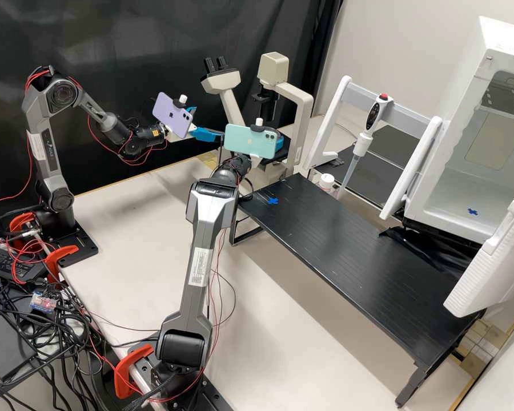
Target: Move the petri dish to the bench
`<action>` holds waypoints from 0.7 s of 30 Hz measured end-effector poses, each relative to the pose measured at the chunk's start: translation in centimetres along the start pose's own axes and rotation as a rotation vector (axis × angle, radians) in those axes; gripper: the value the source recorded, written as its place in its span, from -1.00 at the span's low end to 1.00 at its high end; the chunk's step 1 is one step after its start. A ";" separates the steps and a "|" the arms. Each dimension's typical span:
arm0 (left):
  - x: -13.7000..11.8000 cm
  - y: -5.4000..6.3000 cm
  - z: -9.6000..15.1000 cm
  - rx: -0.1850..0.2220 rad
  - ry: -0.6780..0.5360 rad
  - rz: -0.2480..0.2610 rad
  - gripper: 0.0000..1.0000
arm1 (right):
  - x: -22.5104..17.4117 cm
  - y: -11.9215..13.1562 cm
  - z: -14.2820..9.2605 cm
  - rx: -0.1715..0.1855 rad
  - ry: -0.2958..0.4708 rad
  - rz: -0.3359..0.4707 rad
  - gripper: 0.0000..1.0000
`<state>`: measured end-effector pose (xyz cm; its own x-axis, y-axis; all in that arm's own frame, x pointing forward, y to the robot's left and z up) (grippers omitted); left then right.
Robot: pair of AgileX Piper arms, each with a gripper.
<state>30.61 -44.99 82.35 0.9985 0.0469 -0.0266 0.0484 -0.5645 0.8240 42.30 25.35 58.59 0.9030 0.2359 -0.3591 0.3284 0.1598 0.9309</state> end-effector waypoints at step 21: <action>0.0 0.0 0.0 0.000 0.000 0.000 1.00 | -10.6 4.4 0.0 -0.013 0.069 -0.035 -1.00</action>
<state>30.61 -44.99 82.35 0.9985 0.0469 -0.0266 0.0484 -0.5645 0.8240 34.18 23.52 66.49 0.8694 0.2957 -0.3958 0.3558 0.1811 0.9168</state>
